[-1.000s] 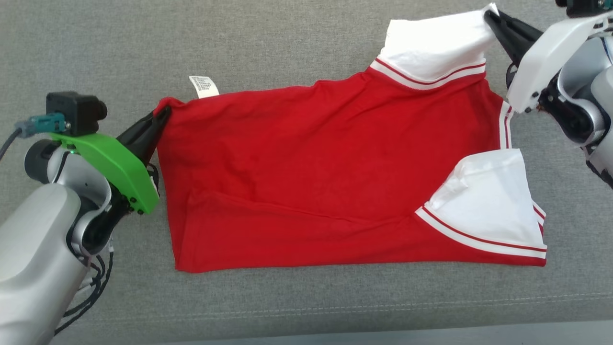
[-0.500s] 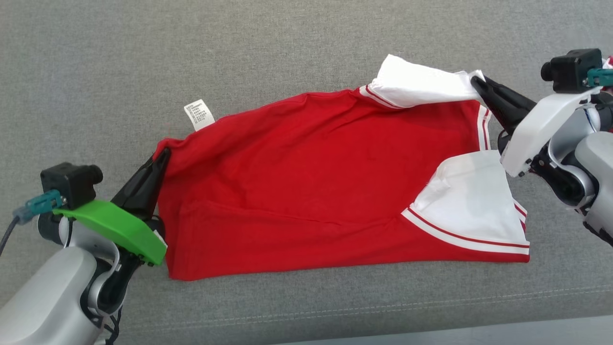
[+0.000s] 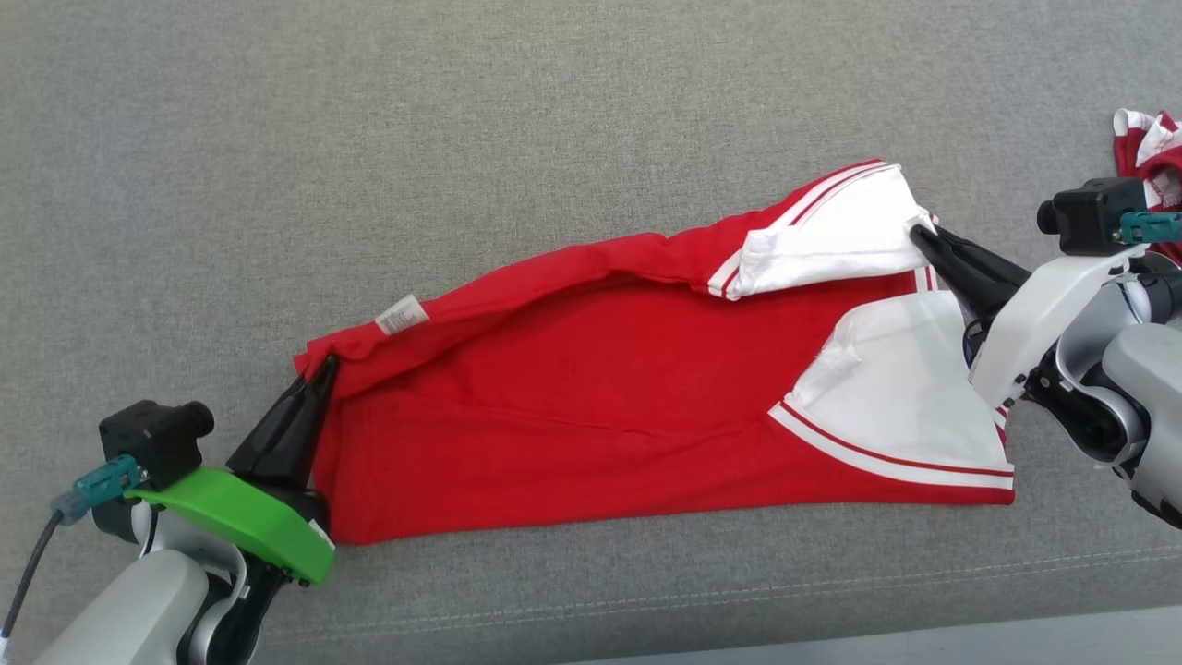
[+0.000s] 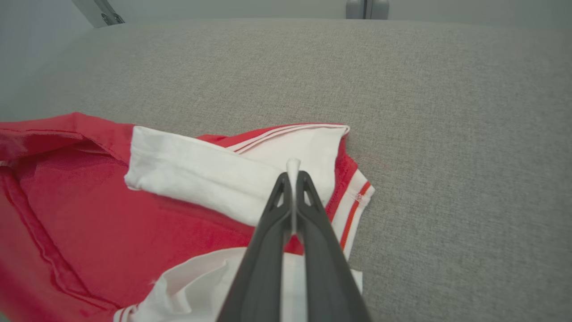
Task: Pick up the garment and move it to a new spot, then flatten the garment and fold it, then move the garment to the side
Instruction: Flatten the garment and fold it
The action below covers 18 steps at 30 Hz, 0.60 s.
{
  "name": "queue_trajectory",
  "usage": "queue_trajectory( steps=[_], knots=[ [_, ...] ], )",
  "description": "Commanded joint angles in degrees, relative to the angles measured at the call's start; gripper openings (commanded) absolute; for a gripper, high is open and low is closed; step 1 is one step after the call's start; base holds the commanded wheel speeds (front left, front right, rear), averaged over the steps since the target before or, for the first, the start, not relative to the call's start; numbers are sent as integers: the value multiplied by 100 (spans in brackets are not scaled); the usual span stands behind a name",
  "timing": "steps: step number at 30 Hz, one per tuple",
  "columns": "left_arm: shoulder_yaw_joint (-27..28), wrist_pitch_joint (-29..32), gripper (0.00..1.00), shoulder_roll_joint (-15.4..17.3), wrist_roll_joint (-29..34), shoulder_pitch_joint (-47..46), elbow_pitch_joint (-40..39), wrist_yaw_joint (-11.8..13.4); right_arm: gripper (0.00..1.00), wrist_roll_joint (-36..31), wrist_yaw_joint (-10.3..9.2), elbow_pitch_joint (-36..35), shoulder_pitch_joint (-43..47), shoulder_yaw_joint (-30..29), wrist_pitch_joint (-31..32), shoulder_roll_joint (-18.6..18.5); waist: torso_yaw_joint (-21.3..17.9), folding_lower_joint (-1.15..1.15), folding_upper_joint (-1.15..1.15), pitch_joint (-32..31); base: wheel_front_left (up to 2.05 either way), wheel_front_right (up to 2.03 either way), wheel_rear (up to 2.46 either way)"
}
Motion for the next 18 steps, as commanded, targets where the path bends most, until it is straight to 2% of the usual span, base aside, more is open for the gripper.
queue_trajectory(
  steps=[1, 6, 10, 12, 13, 14, 15, 16, 18],
  knots=[
    [15, -45, 0, -25, 78, 119, 58, -32, 0, 41, -7, 36, 69, 48, -67, -15, -6, 0, 0, 8, 0, 0, 0],
    [8, -74, 2, -55, 220, 192, 226, -91, 0, 79, -7, 146, 73, 192, -150, -21, -11, 0, 0, 1, 0, 0, 0],
    [-19, -84, 20, -66, 387, 194, 306, -120, 1, 91, -7, 181, 70, 295, -241, -7, -14, 0, 0, -32, 0, 0, 0],
    [-32, -89, 29, -75, 424, 234, 340, -123, 7, 118, -7, 180, 101, 344, -300, -22, -14, 0, 0, -62, 0, 0, 0],
    [-39, -90, 36, -75, 436, 264, 353, -124, 17, 123, -7, 176, 129, 373, -320, -32, -16, 0, 0, -85, 0, 0, 0],
    [-47, -91, 49, -80, 419, 300, 370, -112, 32, 133, -7, 167, 156, 397, -360, -43, -17, 0, 0, -107, 0, 0, 0],
    [-53, -92, 80, -72, 433, 318, 363, -102, 45, 142, -7, 150, 181, 418, -378, -58, -17, 0, 0, -133, 0, 0, 0],
    [-51, -93, 100, -60, 448, 341, 354, -91, 50, 153, -7, 132, 206, 446, -411, -80, -16, 0, 0, -158, 0, 0, 0],
    [-73, -93, 100, -17, 432, 441, 343, -99, 87, 202, -7, 87, 267, 496, -458, -135, -12, 0, 0, -213, 0, 0, 0]
  ],
)
